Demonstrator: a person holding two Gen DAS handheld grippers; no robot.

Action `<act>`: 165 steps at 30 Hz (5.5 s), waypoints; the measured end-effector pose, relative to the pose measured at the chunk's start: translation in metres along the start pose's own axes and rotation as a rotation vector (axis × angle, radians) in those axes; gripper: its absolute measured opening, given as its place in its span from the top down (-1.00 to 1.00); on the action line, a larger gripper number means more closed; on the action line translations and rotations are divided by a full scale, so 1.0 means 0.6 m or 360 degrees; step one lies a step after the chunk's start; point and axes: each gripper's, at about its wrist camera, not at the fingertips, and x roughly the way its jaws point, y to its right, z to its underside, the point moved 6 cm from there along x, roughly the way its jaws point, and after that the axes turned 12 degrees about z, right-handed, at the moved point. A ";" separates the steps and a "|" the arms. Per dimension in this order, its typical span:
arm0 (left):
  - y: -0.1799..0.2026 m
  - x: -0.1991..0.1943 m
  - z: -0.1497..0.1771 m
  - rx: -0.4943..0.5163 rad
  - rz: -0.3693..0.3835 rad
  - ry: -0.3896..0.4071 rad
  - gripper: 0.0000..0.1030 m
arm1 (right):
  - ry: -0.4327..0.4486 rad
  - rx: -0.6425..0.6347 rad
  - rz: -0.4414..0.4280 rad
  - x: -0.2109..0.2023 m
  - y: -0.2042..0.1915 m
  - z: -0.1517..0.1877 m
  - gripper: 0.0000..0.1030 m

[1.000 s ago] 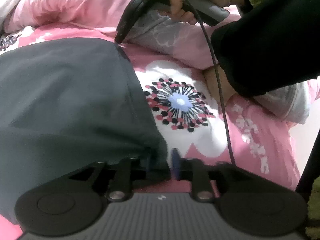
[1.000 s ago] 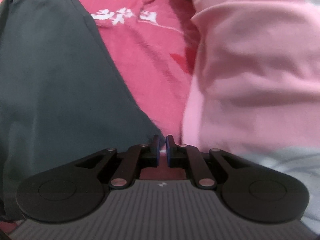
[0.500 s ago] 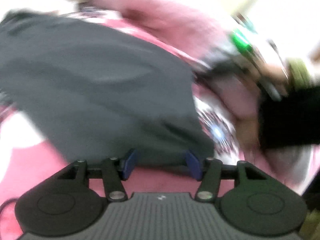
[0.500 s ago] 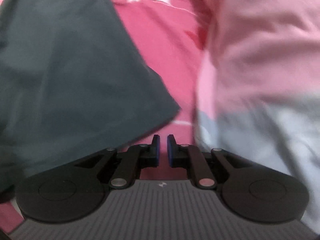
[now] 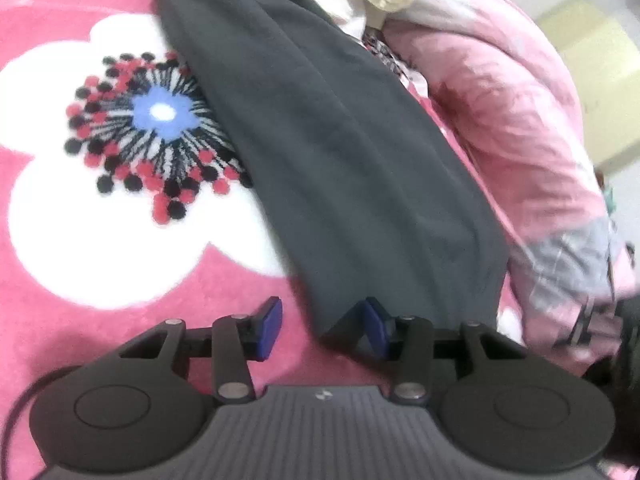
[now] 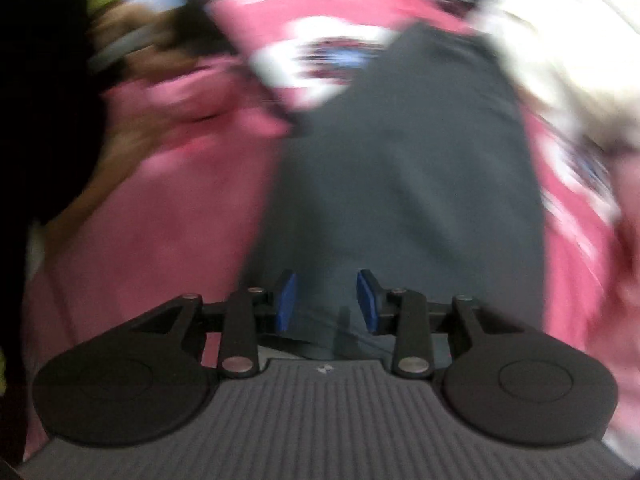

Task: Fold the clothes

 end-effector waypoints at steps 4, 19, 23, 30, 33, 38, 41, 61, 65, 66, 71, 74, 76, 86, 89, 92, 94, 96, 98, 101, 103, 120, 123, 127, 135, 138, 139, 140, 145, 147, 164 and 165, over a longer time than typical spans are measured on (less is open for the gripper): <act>-0.005 0.004 -0.007 -0.0033 0.0001 0.0039 0.45 | -0.0074 -0.0247 -0.0096 0.026 -0.062 0.007 0.26; -0.063 -0.031 -0.002 -0.0269 -0.0004 0.0177 1.00 | -0.0221 -0.0150 -0.0264 0.044 -0.078 0.035 0.90; -0.062 -0.035 0.002 -0.0291 0.0027 0.0151 0.81 | -0.0311 -0.0171 -0.0313 0.038 -0.082 0.059 0.87; -0.039 -0.059 0.002 -0.0127 -0.0036 0.0207 0.16 | -0.0042 0.0204 -0.0146 -0.008 0.019 0.001 0.85; -0.021 -0.070 -0.008 -0.0025 -0.0102 0.0283 0.11 | -0.0183 0.0339 -0.0054 0.046 0.039 0.021 0.81; 0.021 -0.066 -0.048 0.0146 -0.0079 0.0414 0.01 | -0.0618 0.0090 -0.0205 0.074 -0.010 0.117 0.81; 0.050 -0.038 -0.064 0.0285 -0.0056 0.0377 0.01 | -0.0613 0.0055 -0.0226 0.042 -0.002 0.106 0.79; 0.015 -0.012 -0.024 0.0201 -0.0166 0.0232 -0.01 | -0.0648 0.0564 0.0609 0.043 0.186 0.126 0.42; -0.024 -0.078 -0.021 0.0005 -0.0160 0.0335 -0.04 | -0.0602 0.0606 0.0696 0.015 0.200 0.126 0.42; -0.034 -0.091 -0.021 -0.0044 -0.0152 0.0351 -0.04 | -0.0573 0.0624 0.0701 0.010 0.202 0.123 0.42; -0.044 -0.103 -0.023 -0.0173 -0.0029 0.0311 -0.02 | -0.0281 0.0482 0.0643 -0.006 0.165 0.046 0.39; -0.034 -0.077 -0.024 -0.0192 0.0055 0.0214 -0.02 | -0.0141 0.0388 0.0477 -0.013 0.119 0.003 0.37; -0.030 -0.059 -0.022 -0.0199 0.0068 0.0166 -0.02 | -0.0082 0.0300 0.0349 -0.004 0.082 -0.019 0.34; -0.028 -0.023 -0.011 -0.0190 0.0074 0.0072 0.01 | -0.0075 -0.0108 0.0101 0.050 -0.031 -0.033 0.20; -0.032 -0.024 -0.011 -0.0230 0.0091 0.0078 0.01 | -0.0055 -0.0167 0.0122 0.036 -0.047 -0.036 0.17; -0.036 -0.027 -0.008 -0.0287 0.0107 0.0099 0.03 | -0.0048 -0.0161 0.0142 0.034 -0.043 -0.041 0.15; -0.038 -0.029 -0.005 -0.0312 0.0115 0.0105 0.06 | -0.0038 -0.0161 0.0165 0.032 -0.039 -0.041 0.14; -0.039 -0.030 0.000 -0.0327 0.0121 0.0108 0.07 | -0.0029 -0.0156 0.0174 0.032 -0.037 -0.042 0.14; -0.040 -0.029 0.004 -0.0339 0.0120 0.0111 0.07 | -0.0020 -0.0150 0.0174 0.031 -0.036 -0.043 0.13; -0.042 -0.027 0.007 -0.0361 0.0111 0.0120 0.09 | -0.0008 -0.0167 0.0178 0.037 -0.040 -0.046 0.14; -0.042 -0.027 0.007 -0.0366 0.0100 0.0124 0.16 | -0.0003 -0.0190 0.0188 0.042 -0.043 -0.047 0.14; -0.031 -0.045 0.011 -0.0371 0.0161 0.0135 0.96 | -0.0127 -0.0114 0.0196 0.079 -0.034 -0.042 0.32; -0.029 -0.047 0.008 -0.0371 0.0176 0.0137 0.96 | -0.0114 -0.0117 0.0217 0.077 -0.034 -0.046 0.48; -0.023 -0.045 0.000 -0.0383 0.0207 0.0137 0.96 | -0.0078 -0.0195 0.0282 0.075 -0.041 -0.053 0.41; 0.012 -0.012 -0.050 -0.0231 0.0270 0.0144 0.86 | -0.0142 0.0372 0.0004 0.069 0.023 -0.051 0.87; 0.022 0.018 -0.068 -0.0143 0.0275 0.0128 0.79 | -0.0189 0.0671 -0.0070 0.070 0.064 -0.035 0.88; 0.023 0.029 -0.073 -0.0134 0.0274 0.0118 0.71 | -0.0208 0.0773 -0.0092 0.073 0.078 -0.028 0.88; 0.022 0.041 -0.078 -0.0131 0.0276 0.0103 0.61 | -0.0232 0.0880 -0.0115 0.077 0.091 -0.020 0.88; 0.012 0.066 -0.092 -0.0160 0.0304 0.0094 0.24 | -0.0308 0.1255 -0.0137 0.093 0.147 0.017 0.82; 0.004 0.070 -0.094 -0.0198 0.0311 0.0097 0.21 | -0.0331 0.1326 -0.0100 0.096 0.164 0.031 0.80; -0.017 0.056 -0.098 -0.0471 0.0504 0.0152 0.05 | 0.0001 0.0808 -0.0010 0.063 0.119 -0.085 0.44; -0.016 0.054 -0.097 -0.0467 0.0510 0.0155 0.05 | -0.0034 0.0786 -0.0036 0.074 0.106 -0.089 0.44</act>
